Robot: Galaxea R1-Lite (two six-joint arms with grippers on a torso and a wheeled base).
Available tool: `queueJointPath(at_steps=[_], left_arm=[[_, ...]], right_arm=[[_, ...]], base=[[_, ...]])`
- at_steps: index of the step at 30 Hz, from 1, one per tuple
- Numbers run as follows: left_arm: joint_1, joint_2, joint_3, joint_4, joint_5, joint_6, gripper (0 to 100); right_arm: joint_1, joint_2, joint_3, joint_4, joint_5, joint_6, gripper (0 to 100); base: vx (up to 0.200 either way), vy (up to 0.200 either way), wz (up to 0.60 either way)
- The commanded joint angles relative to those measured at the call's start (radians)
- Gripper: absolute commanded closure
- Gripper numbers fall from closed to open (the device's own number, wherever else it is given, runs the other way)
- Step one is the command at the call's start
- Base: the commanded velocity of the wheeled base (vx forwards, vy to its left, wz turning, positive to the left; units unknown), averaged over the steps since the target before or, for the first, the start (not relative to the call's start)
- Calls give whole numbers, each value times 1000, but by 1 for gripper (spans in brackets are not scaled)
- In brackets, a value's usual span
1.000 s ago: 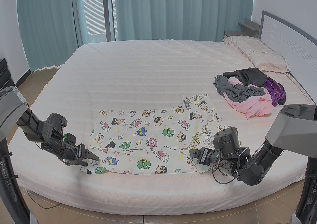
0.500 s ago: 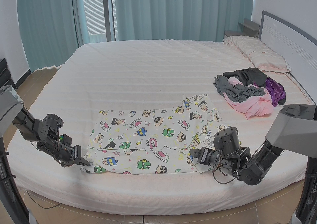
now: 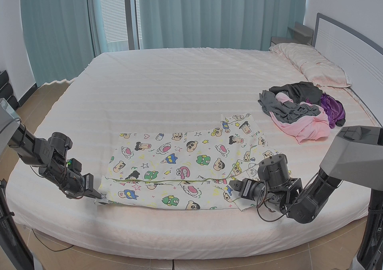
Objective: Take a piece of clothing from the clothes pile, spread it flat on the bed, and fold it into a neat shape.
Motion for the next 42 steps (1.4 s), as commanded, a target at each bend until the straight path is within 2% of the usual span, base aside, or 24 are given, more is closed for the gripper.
queueJointPath(at_steps=[1, 11, 12, 22, 26, 27, 30, 35, 42], left_arm=[[-3, -23, -4, 49, 2, 37, 100], [-6, 24, -1, 61, 4, 59, 100], [-7, 24, -1, 61, 4, 59, 0], [20, -33, -23, 61, -15, 40, 0], [17, -42, -73, 59, -32, -33, 0], [11, -36, -112, 53, -55, -110, 0], [-6, -14, -145, 44, -76, -177, 0], [-29, 55, -191, 44, -81, -223, 0], [-30, 129, -240, 44, -61, -226, 0]], right_arm=[[-6, 7, -4, -1, 0, -1, 0], [-13, 1, -1, -2, 0, 1, 0], [-13, 1, -1, -2, 0, 1, 0], [-24, -6, 0, -4, 0, 1, 0], [-24, -8, 0, -5, 0, 1, 0], [-26, -10, 0, -5, 0, 2, 0], [-29, -22, 2, -4, 0, 2, 0], [-36, -26, 3, -2, 0, 2, 0], [-44, -26, 8, -2, 0, 1, 0]], base=[[0, 0, 0], [0, 0, 0], [0, 0, 0], [0, 0, 0], [0, 0, 0], [0, 0, 0], [0, 0, 0], [0, 0, 0], [0, 0, 0]])
